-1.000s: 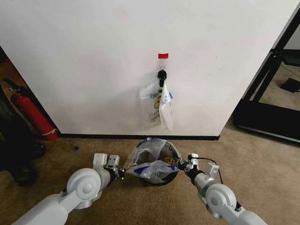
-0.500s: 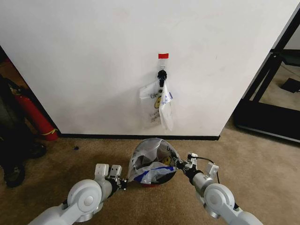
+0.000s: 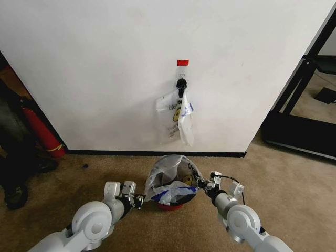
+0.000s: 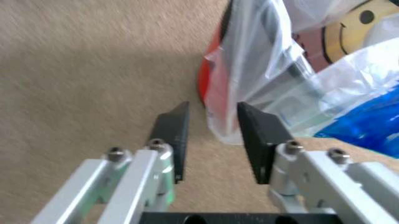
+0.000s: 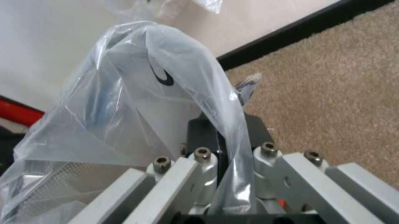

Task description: Pick up the garbage bag from the wall and place it over the trash bin.

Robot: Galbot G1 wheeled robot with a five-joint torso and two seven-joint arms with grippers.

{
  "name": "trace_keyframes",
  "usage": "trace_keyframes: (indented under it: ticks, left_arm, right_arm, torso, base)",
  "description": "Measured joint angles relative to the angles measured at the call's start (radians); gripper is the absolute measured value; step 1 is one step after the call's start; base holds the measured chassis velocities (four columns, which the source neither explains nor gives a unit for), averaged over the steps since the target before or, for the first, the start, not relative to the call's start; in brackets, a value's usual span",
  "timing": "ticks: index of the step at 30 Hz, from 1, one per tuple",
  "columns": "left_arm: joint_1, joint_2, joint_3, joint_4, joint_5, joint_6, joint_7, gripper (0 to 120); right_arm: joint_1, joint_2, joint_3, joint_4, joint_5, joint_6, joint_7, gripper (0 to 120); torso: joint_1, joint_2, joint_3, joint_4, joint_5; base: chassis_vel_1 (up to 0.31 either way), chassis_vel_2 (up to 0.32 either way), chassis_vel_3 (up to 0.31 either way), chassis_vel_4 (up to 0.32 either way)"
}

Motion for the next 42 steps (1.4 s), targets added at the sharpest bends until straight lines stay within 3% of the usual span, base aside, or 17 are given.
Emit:
trace_keyframes:
  ticks: [7,11,12,13,15,17,27,32,42]
  left_arm:
    - [0.017,0.024,-0.018,-0.075,0.094,-0.029,0.011,62]
    - [0.013,0.067,0.014,-0.152,0.373,-0.093,0.182,80]
    - [0.013,0.067,0.014,-0.152,0.373,-0.093,0.182,80]
    - [0.000,0.088,0.040,-0.160,0.478,-0.114,0.247,84]
    - [-0.028,0.115,0.082,-0.180,0.563,-0.128,0.322,93]
    - [-0.043,0.126,0.112,-0.194,0.576,-0.132,0.371,98]
    - [-0.069,0.094,0.185,-0.173,0.540,-0.138,0.399,98]
    - [-0.083,0.083,0.218,-0.133,0.526,-0.126,0.383,85]
    - [-0.111,0.057,0.296,-0.059,0.560,-0.140,0.378,81]
  right_arm:
    - [-0.022,0.019,0.020,0.000,-0.006,0.003,0.013,1]
    - [-0.035,0.029,0.024,-0.001,-0.019,0.005,0.017,1]
    - [-0.035,0.029,0.024,-0.001,-0.019,0.005,0.017,1]
    - [-0.036,0.029,0.024,-0.001,-0.021,0.005,0.017,1]
    - [-0.037,0.029,0.024,-0.001,-0.025,0.005,0.019,1]
    - [-0.035,0.028,0.023,-0.001,-0.027,0.005,0.022,1]
    - [-0.026,0.033,0.009,-0.003,-0.035,0.003,0.022,1]
    - [-0.013,0.035,-0.003,-0.005,-0.035,0.000,0.026,1]
    - [0.003,0.041,-0.010,-0.005,-0.033,-0.004,0.037,1]
  torso:
    - [0.000,0.000,0.000,0.0000,0.0000]
    - [0.000,0.000,0.000,0.0000,0.0000]
    - [0.000,0.000,0.000,0.0000,0.0000]
    - [0.000,0.000,0.000,0.0001,0.0001]
    - [0.000,0.000,0.000,0.0000,0.0000]
    - [0.000,0.000,0.000,-0.0002,0.0002]
    - [0.000,0.000,0.000,0.0000,0.0000]
    - [0.000,0.000,0.000,0.0000,0.0001]
    - [0.000,0.000,0.000,0.0000,0.0000]
  base:
    - [0.000,0.000,0.000,0.000]
    - [0.000,0.000,0.000,0.000]
    - [0.000,0.000,0.000,0.000]
    - [0.000,0.000,0.000,0.000]
    - [0.000,0.000,0.000,0.000]
    - [0.000,0.000,0.000,0.000]
    - [0.000,0.000,0.000,0.000]
    - [0.000,0.000,0.000,0.000]
    - [0.000,0.000,0.000,0.000]
